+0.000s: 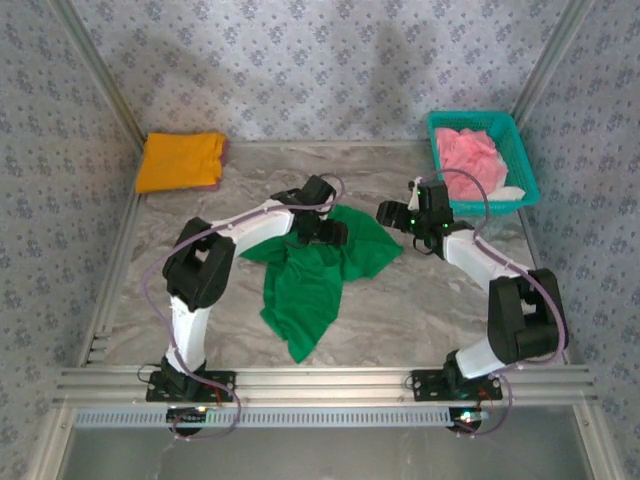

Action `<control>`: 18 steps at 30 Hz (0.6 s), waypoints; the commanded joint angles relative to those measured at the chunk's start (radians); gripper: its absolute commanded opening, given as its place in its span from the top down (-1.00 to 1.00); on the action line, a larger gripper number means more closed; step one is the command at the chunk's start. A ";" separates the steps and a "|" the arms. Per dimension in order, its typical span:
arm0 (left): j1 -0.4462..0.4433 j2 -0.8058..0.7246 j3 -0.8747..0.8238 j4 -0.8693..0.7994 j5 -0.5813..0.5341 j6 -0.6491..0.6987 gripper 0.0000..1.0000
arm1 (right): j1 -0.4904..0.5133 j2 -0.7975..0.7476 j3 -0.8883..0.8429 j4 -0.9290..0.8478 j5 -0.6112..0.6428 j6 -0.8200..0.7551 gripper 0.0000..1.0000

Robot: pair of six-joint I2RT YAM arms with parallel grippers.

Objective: Fold and stack the t-shirts

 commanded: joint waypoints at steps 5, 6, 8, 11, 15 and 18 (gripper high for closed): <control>-0.006 0.069 0.066 -0.019 0.066 -0.039 -0.18 | -0.041 0.204 0.126 -0.175 -0.089 0.008 -0.58; -0.005 0.070 0.064 -0.020 0.060 -0.035 -0.09 | -0.039 0.239 0.143 -0.180 -0.106 0.002 -0.58; -0.003 0.054 0.046 -0.018 0.039 -0.029 0.11 | -0.039 0.303 0.180 -0.191 -0.149 -0.007 -0.55; 0.007 0.018 0.015 -0.011 0.015 -0.021 0.46 | -0.023 0.383 0.233 -0.199 -0.196 -0.027 -0.50; 0.033 -0.029 -0.034 -0.009 -0.006 -0.024 0.96 | 0.005 0.441 0.283 -0.194 -0.241 -0.017 -0.18; 0.047 -0.087 -0.082 0.000 -0.038 -0.013 1.00 | 0.008 0.439 0.283 -0.179 -0.235 0.014 0.33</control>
